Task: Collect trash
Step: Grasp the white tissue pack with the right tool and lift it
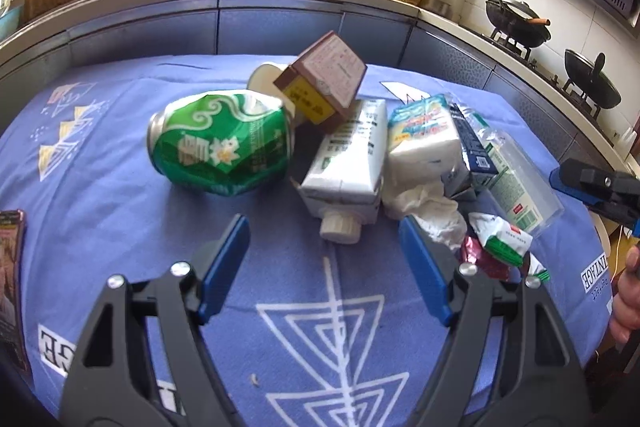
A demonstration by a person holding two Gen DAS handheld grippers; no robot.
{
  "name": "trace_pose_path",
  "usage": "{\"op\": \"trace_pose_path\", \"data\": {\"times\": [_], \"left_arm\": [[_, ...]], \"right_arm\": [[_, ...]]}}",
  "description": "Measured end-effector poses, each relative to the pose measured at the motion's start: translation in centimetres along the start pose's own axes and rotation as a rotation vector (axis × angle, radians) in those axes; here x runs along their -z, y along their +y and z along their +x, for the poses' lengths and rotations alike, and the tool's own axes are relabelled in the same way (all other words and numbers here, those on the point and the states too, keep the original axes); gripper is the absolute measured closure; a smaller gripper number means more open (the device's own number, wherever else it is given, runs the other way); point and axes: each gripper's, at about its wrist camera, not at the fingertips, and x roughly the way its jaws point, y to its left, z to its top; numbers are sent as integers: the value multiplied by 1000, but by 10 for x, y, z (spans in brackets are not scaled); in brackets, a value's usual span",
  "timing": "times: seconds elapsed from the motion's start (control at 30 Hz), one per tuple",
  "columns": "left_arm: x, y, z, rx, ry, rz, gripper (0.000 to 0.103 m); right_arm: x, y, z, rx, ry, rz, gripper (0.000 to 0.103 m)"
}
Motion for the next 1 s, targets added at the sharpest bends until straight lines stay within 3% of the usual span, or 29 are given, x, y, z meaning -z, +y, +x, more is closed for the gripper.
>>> {"op": "trace_pose_path", "data": {"times": [0.17, 0.4, 0.7, 0.8, 0.87, 1.0], "left_arm": [[-11, -7, 15, 3, -10, 37, 29], [-18, -18, 33, -61, -20, 118, 29], [-21, -22, 51, -57, -5, 134, 32], [-22, -20, 56, -70, 2, 134, 40], [-23, -17, 55, -55, -6, 122, 44], [-22, -16, 49, -30, -8, 112, 49]], "right_arm": [[-18, 9, 30, -38, 44, 77, 54], [-37, 5, 63, -22, 94, 204, 54], [-38, -13, 93, -35, 146, 397, 54], [-38, -12, 98, -57, 141, 405, 54], [-36, -10, 96, -72, 132, 389, 68], [-34, -1, 76, -88, 84, 310, 71]]}}
